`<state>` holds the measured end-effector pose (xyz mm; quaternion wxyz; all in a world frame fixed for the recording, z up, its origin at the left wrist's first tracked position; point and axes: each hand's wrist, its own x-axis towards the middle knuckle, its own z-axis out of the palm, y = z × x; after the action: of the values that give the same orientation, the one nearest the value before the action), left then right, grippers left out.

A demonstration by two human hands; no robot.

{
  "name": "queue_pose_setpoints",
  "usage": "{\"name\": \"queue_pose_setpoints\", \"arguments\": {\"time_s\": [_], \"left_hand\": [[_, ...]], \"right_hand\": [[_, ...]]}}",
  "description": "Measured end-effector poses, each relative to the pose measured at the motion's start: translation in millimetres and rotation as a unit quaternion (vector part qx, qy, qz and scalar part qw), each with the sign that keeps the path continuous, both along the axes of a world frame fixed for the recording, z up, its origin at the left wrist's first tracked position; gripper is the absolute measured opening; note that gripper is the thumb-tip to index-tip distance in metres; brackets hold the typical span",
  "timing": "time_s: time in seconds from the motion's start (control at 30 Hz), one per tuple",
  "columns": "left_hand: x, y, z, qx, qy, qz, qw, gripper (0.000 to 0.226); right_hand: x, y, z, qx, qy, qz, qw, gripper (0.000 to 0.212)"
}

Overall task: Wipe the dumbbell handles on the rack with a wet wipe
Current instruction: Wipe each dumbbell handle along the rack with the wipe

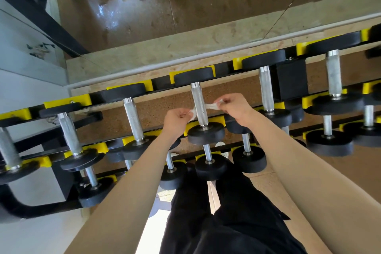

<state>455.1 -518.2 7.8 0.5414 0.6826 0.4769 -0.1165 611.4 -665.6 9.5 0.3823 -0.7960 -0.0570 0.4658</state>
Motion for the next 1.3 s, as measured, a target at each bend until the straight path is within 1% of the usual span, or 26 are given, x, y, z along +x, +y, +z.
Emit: {"name": "queue_pose_setpoints", "arguments": {"time_s": [0.1, 0.17, 0.33, 0.43, 0.57, 0.67, 0.73, 0.8, 0.87, 0.93, 1.0, 1.07, 1.13, 1.23, 1.3], "left_hand": [[-23.3, 13.3, -1.2, 0.028, 0.035, -0.082, 0.996, 0.030], [-35.7, 18.4, -2.7, 0.028, 0.058, -0.101, 0.993, 0.032], [-19.5, -0.7, -2.6, 0.046, 0.043, -0.166, 0.984, 0.030], [-16.5, -3.2, 0.9, 0.045, 0.054, -0.202, 0.977, 0.027], [-33.4, 17.0, 7.3, 0.021, 0.071, -0.203, 0.976, 0.027], [-33.0, 17.3, 6.0, 0.012, 0.069, -0.185, 0.980, 0.026], [-22.9, 4.2, 4.6, 0.014, 0.059, -0.168, 0.984, 0.025], [-11.4, -9.8, 2.8, 0.023, 0.052, -0.161, 0.985, 0.024], [-8.7, -14.5, 1.8, 0.025, 0.054, -0.149, 0.987, 0.026], [-15.3, -11.7, 4.4, 0.007, 0.039, -0.089, 0.995, 0.027], [-23.7, -4.9, 3.7, -0.009, 0.015, -0.009, 1.000, 0.021], [-23.1, -3.9, 4.6, -0.015, -0.002, 0.030, 0.999, 0.015], [-14.7, -9.3, 2.4, -0.016, -0.007, 0.043, 0.999, 0.014], [-2.2, -21.0, -0.1, 0.001, 0.005, 0.001, 1.000, 0.014], [-0.6, -19.9, -0.6, 0.016, 0.017, 0.008, 1.000, 0.020]], "right_hand": [[-16.0, 5.4, -0.5, -0.014, -0.010, 0.112, 0.994, 0.011], [-20.7, 6.2, 3.6, -0.029, -0.021, 0.164, 0.986, 0.009], [-0.8, -17.1, 14.7, -0.097, -0.052, 0.217, 0.970, 0.012], [-2.8, -16.7, 16.4, -0.110, -0.063, 0.246, 0.961, 0.012], [-28.0, 5.6, 14.3, -0.106, -0.080, 0.298, 0.945, 0.015], [-27.6, 6.3, 16.6, -0.115, -0.092, 0.319, 0.936, 0.014], [-15.1, -4.3, 22.7, -0.110, -0.067, 0.316, 0.940, 0.014], [-1.5, -14.8, 28.3, -0.099, -0.051, 0.291, 0.950, 0.018], [1.3, -16.4, 25.2, -0.091, -0.052, 0.256, 0.961, 0.012], [-9.5, -6.5, 16.8, -0.087, -0.062, 0.236, 0.966, 0.014], [-25.0, 4.1, 9.2, -0.089, -0.073, 0.243, 0.963, 0.017], [-30.7, 7.4, 5.7, -0.094, -0.083, 0.241, 0.962, 0.021], [-22.3, 3.0, 6.5, -0.090, -0.082, 0.187, 0.975, 0.021], [-5.8, -1.2, 5.9, -0.072, -0.092, 0.083, 0.990, 0.022], [-9.9, 6.3, 5.1, -0.062, -0.082, 0.051, 0.993, 0.023]]}}
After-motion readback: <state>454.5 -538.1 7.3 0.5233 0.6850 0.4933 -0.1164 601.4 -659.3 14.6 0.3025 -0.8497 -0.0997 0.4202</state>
